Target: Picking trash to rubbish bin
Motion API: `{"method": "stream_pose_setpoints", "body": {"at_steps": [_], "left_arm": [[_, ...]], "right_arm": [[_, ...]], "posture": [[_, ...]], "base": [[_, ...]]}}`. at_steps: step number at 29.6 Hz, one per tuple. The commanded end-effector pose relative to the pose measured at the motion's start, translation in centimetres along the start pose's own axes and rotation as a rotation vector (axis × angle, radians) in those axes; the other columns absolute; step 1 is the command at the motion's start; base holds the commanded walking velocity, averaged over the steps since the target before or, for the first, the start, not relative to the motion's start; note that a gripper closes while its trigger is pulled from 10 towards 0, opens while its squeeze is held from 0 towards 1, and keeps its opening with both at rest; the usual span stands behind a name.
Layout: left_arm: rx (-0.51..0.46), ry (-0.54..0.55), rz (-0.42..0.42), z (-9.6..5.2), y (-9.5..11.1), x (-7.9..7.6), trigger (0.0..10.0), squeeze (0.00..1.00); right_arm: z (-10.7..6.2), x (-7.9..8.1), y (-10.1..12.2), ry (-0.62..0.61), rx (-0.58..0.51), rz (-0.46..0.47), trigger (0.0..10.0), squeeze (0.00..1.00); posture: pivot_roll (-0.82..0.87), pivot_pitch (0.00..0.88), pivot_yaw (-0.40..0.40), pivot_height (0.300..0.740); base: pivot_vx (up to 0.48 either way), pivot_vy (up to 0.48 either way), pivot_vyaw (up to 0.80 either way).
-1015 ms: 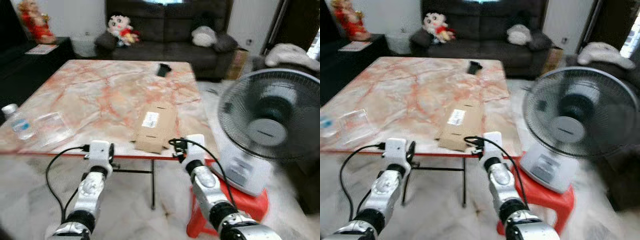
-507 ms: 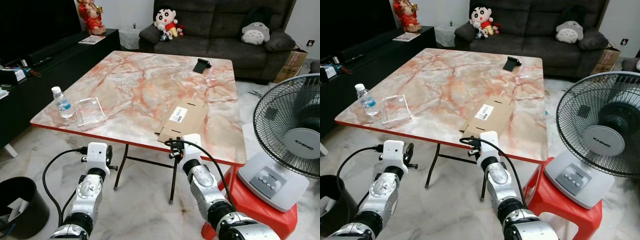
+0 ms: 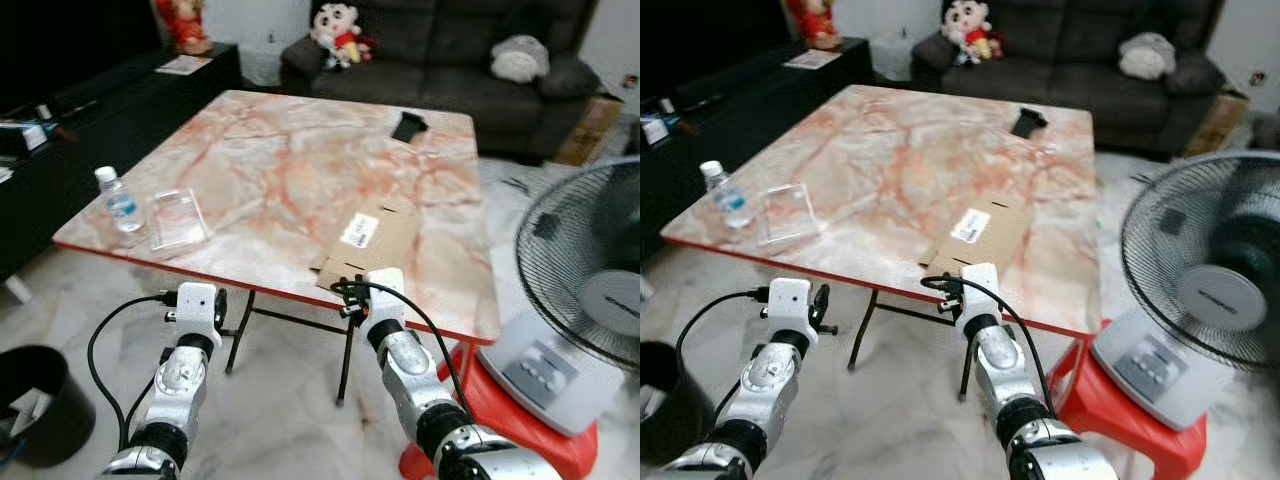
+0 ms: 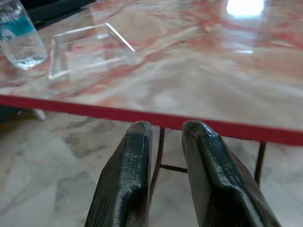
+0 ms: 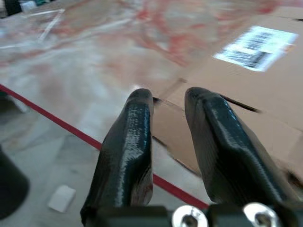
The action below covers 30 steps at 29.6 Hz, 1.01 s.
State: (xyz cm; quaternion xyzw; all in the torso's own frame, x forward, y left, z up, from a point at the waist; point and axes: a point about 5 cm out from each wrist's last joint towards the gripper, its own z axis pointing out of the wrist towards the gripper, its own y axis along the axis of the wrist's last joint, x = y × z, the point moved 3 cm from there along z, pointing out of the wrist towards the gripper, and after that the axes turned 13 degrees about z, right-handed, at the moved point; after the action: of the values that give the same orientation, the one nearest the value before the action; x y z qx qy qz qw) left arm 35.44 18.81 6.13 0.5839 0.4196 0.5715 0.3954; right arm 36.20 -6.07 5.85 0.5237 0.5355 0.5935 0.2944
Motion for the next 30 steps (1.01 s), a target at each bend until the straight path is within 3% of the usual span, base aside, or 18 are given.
{"method": "stream_pose_setpoints", "body": {"at_steps": [1,25,30], "left_arm": [[-0.02,-0.003,0.006,0.26,0.59,-0.11,10.0,0.0],[-0.037,0.001,-0.001,0.58,1.12,-0.01,10.0,0.0],[-0.045,-0.007,-0.003,0.63,1.3,-0.21,10.0,0.0]], "right_arm": [[0.06,-0.26,0.46,-0.004,-0.017,-0.001,10.0,0.0],[0.11,-0.44,0.8,-0.01,-0.033,0.007,10.0,0.0],[0.15,-0.43,0.83,-0.008,-0.03,0.007,10.0,0.0]], "posture": [[0.05,0.0,-0.015,0.74],[0.05,0.0,-0.013,0.74],[0.04,0.0,-0.013,0.74]], "base": [[0.307,0.0,0.0],[0.319,0.0,0.0],[0.049,0.0,0.0]]}}
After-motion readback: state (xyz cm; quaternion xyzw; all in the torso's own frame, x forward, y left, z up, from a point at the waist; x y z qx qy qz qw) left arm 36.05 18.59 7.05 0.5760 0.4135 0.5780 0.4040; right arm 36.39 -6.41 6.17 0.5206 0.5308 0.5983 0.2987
